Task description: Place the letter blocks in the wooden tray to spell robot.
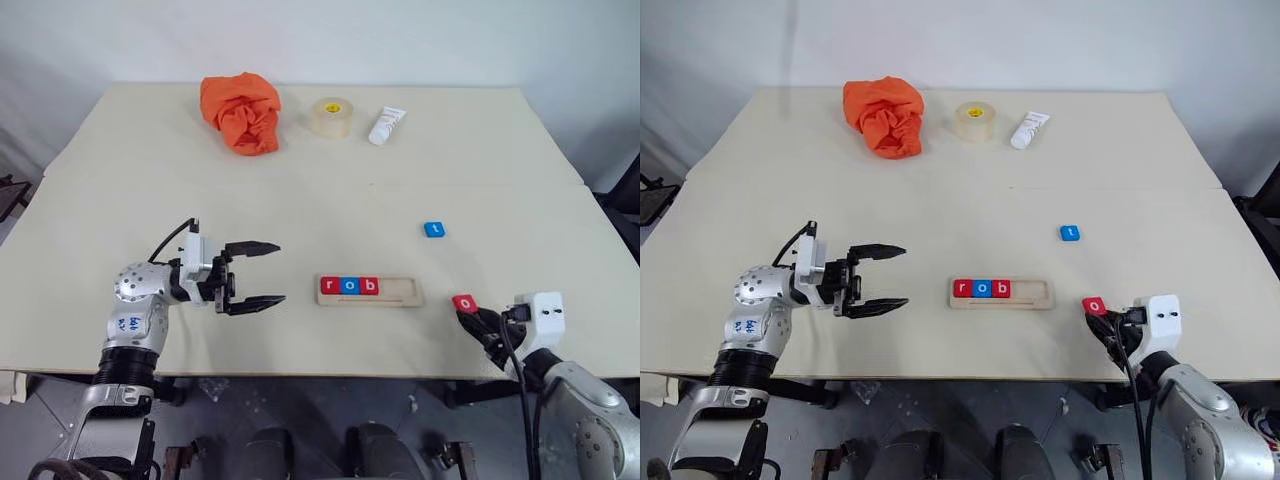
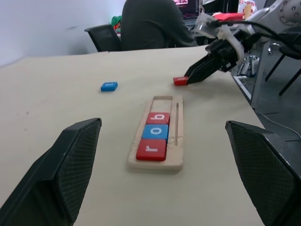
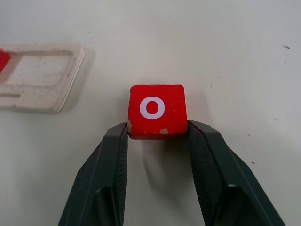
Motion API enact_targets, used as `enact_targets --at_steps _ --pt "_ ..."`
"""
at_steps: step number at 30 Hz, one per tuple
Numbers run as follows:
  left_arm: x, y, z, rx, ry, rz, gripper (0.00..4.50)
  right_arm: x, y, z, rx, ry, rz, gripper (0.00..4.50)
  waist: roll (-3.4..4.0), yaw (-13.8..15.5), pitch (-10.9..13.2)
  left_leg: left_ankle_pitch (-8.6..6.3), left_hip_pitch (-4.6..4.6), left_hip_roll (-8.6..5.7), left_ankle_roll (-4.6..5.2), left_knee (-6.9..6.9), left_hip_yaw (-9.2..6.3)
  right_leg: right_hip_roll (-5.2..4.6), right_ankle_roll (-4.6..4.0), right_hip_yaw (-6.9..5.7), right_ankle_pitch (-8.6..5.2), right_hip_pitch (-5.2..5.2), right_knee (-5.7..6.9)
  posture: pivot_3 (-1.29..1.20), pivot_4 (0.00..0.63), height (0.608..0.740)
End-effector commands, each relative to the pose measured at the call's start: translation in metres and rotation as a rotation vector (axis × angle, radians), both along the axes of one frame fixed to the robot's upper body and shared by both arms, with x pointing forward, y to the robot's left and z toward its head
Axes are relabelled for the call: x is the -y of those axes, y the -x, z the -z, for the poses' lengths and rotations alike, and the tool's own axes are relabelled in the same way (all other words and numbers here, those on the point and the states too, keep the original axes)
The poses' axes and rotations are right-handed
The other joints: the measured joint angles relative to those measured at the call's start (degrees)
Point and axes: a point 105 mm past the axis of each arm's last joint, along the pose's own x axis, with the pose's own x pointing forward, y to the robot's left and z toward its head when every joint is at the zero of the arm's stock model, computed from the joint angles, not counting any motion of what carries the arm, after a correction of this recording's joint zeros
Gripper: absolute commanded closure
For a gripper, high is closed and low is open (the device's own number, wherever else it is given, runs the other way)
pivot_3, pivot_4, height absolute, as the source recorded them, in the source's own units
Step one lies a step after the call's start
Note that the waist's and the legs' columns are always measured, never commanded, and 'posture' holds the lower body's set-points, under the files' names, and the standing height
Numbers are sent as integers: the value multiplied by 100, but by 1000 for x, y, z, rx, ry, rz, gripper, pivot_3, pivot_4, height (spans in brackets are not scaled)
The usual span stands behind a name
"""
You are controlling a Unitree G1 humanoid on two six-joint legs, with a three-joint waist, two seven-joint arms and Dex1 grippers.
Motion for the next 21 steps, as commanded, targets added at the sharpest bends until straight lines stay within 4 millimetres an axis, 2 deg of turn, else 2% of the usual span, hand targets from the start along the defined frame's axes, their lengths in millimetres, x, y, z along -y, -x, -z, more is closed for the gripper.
enact_targets --at_steps 1,7,11,16,21 --pt "2 -2 -6 29 -2 9 0 1 -6 -12 63 12 15 3037 0 5 0 0 0 0 0 0 0 0 0 0 0 0 1 0 150 740" --pt "1 -3 -5 33 -4 8 0 -1 -15 -11 88 4 37 3037 0 9 0 1 -3 -1 -3 -2 -1 0 0 -1 0 -5 1 0 150 740" --pt "0 -2 -5 33 -2 1 0 -3 -9 -8 88 38 15 1737 0 10 0 2 -3 -1 -4 -7 -1 0 0 -2 0 -7 2 0 150 740" --pt "-2 -1 -4 33 -3 -5 0 -14 -4 -26 114 112 -151 13 0 11 0 -1 -3 -3 1 -7 1 -1 0 0 0 -4 -2 0 150 740" --pt "-2 -1 -5 37 1 -13 0 -8 -4 -36 48 330 -481 13 0 3 1 -2 -1 -3 4 -7 5 0 0 3 0 -4 -6 0 150 740"
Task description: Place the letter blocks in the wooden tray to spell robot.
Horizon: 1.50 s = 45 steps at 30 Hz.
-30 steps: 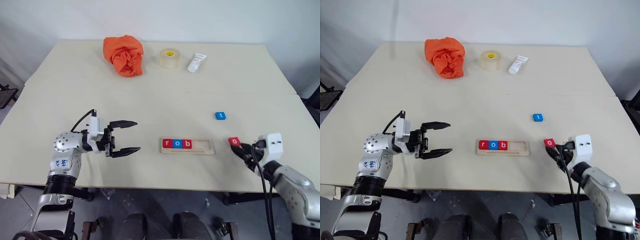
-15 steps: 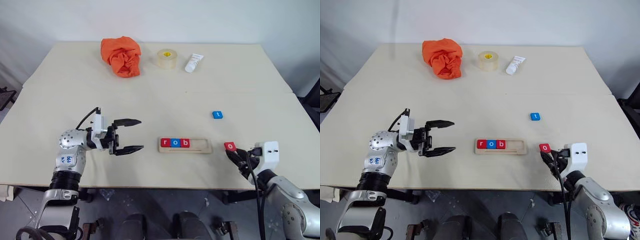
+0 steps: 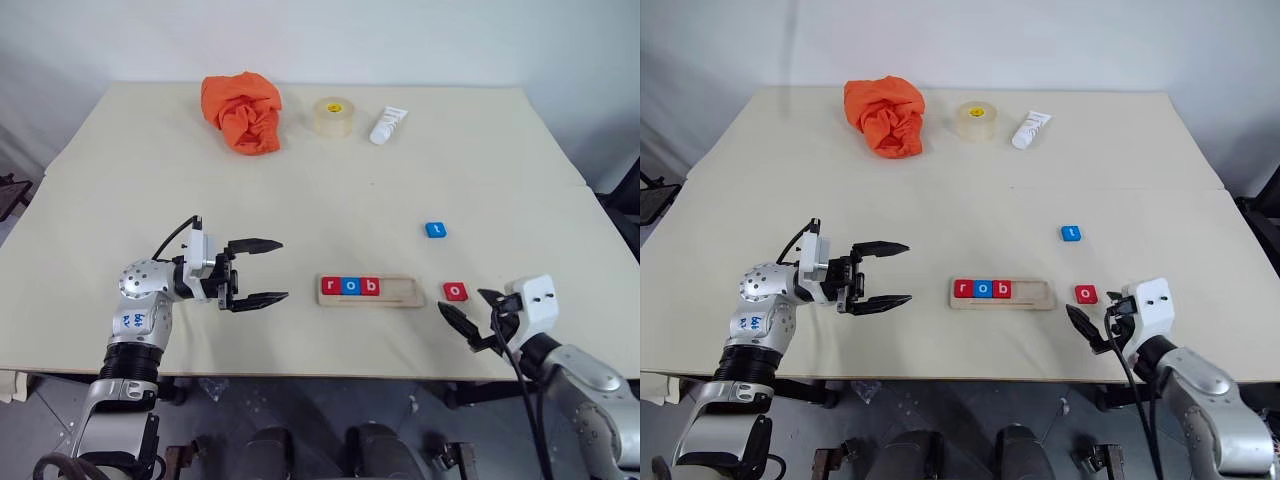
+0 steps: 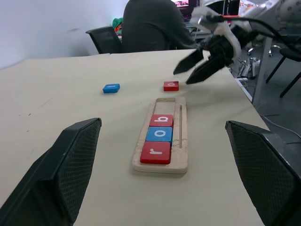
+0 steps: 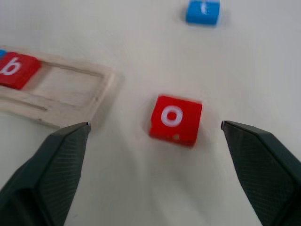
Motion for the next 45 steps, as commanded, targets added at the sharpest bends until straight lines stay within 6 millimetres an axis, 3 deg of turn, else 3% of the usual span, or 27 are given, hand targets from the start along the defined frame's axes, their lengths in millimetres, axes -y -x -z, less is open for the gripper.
enact_targets --at_steps 1,9,15,23,26,34,40,45 --pt "-3 1 -6 39 -6 -12 0 1 4 -8 -45 133 -254 13 -2 11 1 0 0 0 1 0 -1 0 0 -2 0 2 -3 0 150 740" --pt "-7 7 -3 36 0 -33 0 42 -36 -12 -155 422 -528 13 -2 -20 11 3 -1 1 2 8 -3 1 0 -8 0 10 -16 0 150 740" --pt "-10 11 -2 41 4 -66 0 43 -65 -10 -198 533 -636 13 3 -6 15 15 -1 3 -21 13 -4 -1 0 -11 0 7 -12 0 150 740" --pt "-15 19 0 39 2 -105 0 38 -69 -1 -280 552 -745 13 3 -1 15 11 -2 3 -27 19 -9 -7 0 -24 0 12 -15 0 150 740" --pt "-15 20 0 39 1 -109 0 32 -70 -3 -276 518 -763 617 3 -1 15 12 0 3 -28 21 -10 -7 0 -26 0 14 -13 0 150 740" --pt "-12 20 1 39 8 -110 0 20 -71 -18 -216 479 -779 3057 4 0 15 10 0 3 -32 20 -13 -7 0 -30 0 13 -13 0 150 740" --pt "-10 19 2 37 8 -93 0 -8 -68 -61 -85 409 -786 3054 12 -1 20 11 -4 3 -33 20 -13 -9 0 -30 0 9 -11 0 150 740" --pt "-8 13 0 43 7 -88 0 -40 -46 -67 -142 413 -868 3054 12 19 20 9 -5 3 -36 20 -22 -10 0 -39 0 10 -12 0 150 740"
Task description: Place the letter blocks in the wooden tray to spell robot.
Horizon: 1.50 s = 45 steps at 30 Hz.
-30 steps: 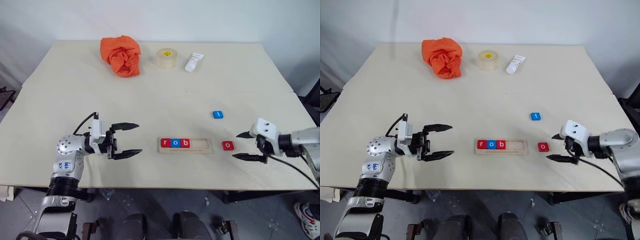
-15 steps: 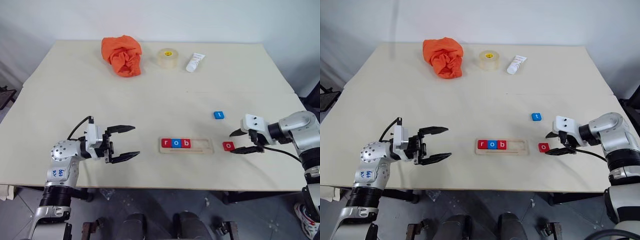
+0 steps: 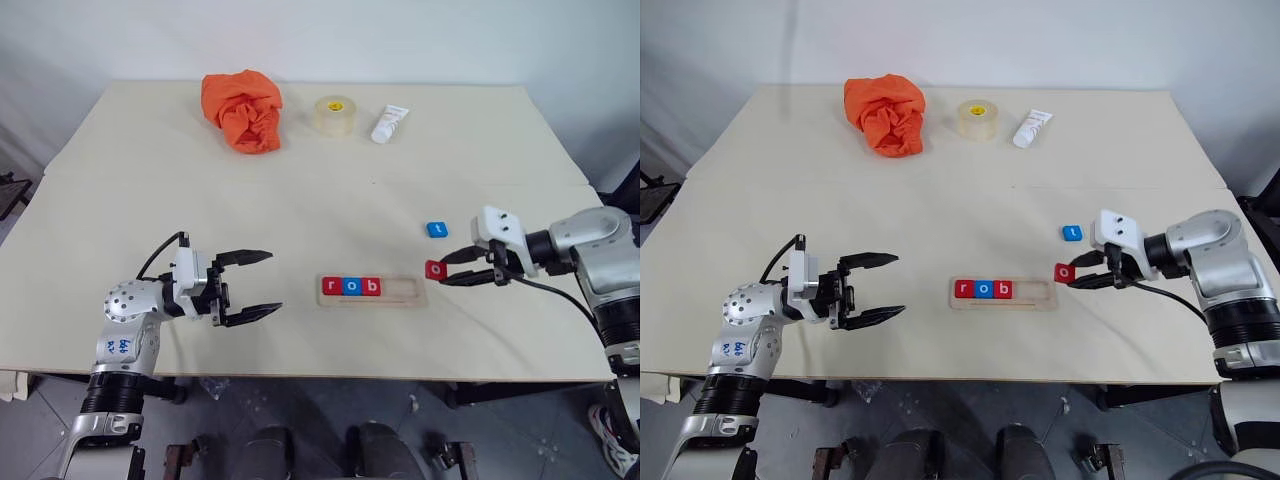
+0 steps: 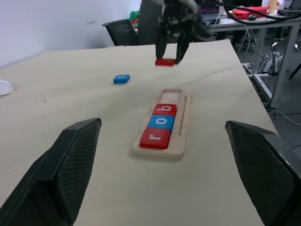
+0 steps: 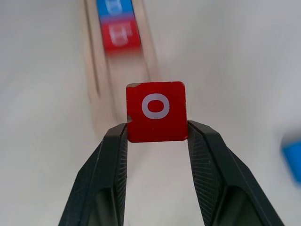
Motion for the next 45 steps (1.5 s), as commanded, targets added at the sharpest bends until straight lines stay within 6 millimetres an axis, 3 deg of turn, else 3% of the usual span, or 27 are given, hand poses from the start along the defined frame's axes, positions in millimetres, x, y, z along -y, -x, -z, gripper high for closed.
enact_targets --at_steps 1,9,20,35,44,45 --pt "2 -3 -6 34 3 11 0 -23 17 -5 -36 3 -68 3054 0 5 0 -1 -1 0 0 0 -3 0 0 -2 0 1 -2 0 150 740" --pt "4 -5 -6 43 4 16 0 -47 18 18 -59 62 -82 3054 0 1 0 -3 -11 -3 0 -1 -8 -4 0 -9 0 -3 -9 0 150 740" --pt "-2 -2 -6 48 3 -14 0 -50 -13 24 22 89 -46 3054 0 -13 0 -3 -11 -3 -1 0 -7 -4 0 -10 0 -6 -4 0 150 740" --pt "-3 -2 -6 49 8 -32 0 -51 -12 33 3 132 -100 3054 0 -10 0 -3 -11 -3 0 1 -9 -4 0 -16 0 -5 -3 0 150 740" --pt "-5 -2 -7 51 9 -40 0 -60 -12 25 23 99 -116 76 0 -13 0 -2 -11 -3 -1 2 -9 -4 0 -17 0 -7 1 0 150 740" --pt "-5 -2 -7 51 9 -41 0 -60 -12 24 24 96 -116 8 0 -12 0 -2 -11 -3 -1 2 -9 -4 0 -17 0 -6 0 0 150 740"
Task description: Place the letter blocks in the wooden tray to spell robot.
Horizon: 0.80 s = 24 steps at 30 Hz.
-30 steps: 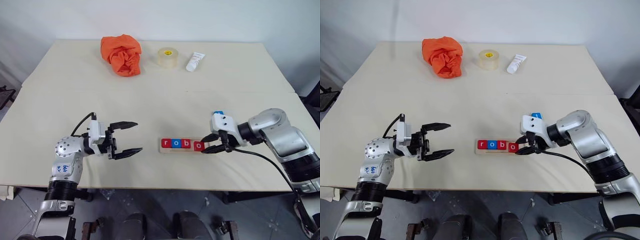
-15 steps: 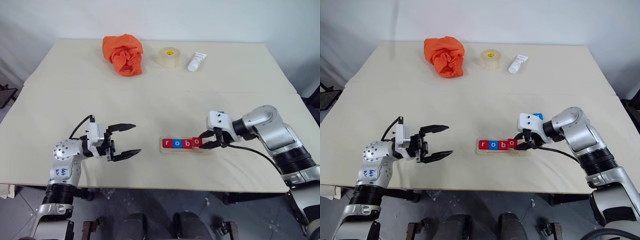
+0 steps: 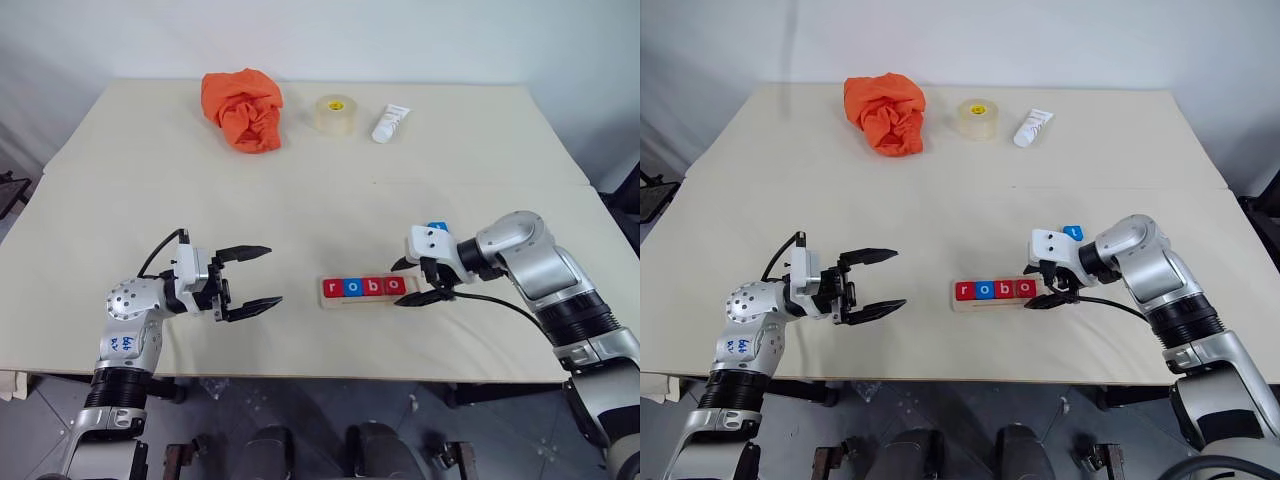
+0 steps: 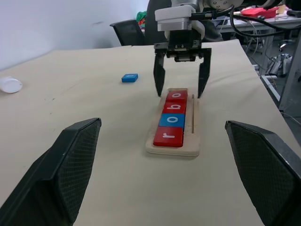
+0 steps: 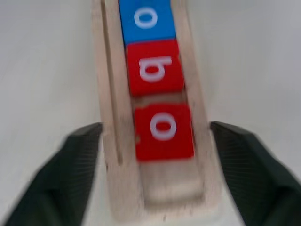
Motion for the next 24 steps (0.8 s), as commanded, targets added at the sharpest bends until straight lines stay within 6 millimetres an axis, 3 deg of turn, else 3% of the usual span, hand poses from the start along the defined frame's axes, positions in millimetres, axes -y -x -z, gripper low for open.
enact_targets --at_steps 1,8,9,11,16,22,24 --pt "-3 1 -9 43 -3 -10 0 -3 1 -16 41 -22 -21 8 0 3 0 0 0 0 0 0 0 0 0 0 0 0 0 0 150 740" --pt "-3 1 -9 45 -1 -11 0 4 10 -28 29 -97 0 8 0 9 0 0 -1 0 0 0 -3 -1 0 -3 0 1 -2 0 150 740" --pt "-3 1 -9 45 -1 -11 0 7 13 -29 20 -106 1 186 0 11 0 0 -1 0 0 -1 -5 -1 0 -4 0 2 -2 0 150 740" --pt "-3 1 -9 44 -1 -11 0 15 13 -29 21 -109 35 605 0 10 0 -1 -1 0 0 -1 -6 -2 0 -6 0 3 -4 0 150 740" --pt "-2 0 -8 42 -2 -6 0 29 11 -27 39 -111 102 2310 0 4 0 -1 -1 0 0 -1 -5 -2 0 -5 0 4 -6 0 150 740" --pt "2 -2 -9 44 1 6 0 23 7 -17 26 -105 114 4389 0 0 0 0 0 0 0 -1 -4 -2 0 -5 0 3 -3 0 150 740" --pt "1 -1 -9 44 -1 8 0 19 5 -13 23 -110 116 4454 0 0 0 0 0 0 0 -1 -4 -2 0 -5 0 3 -3 0 150 740"
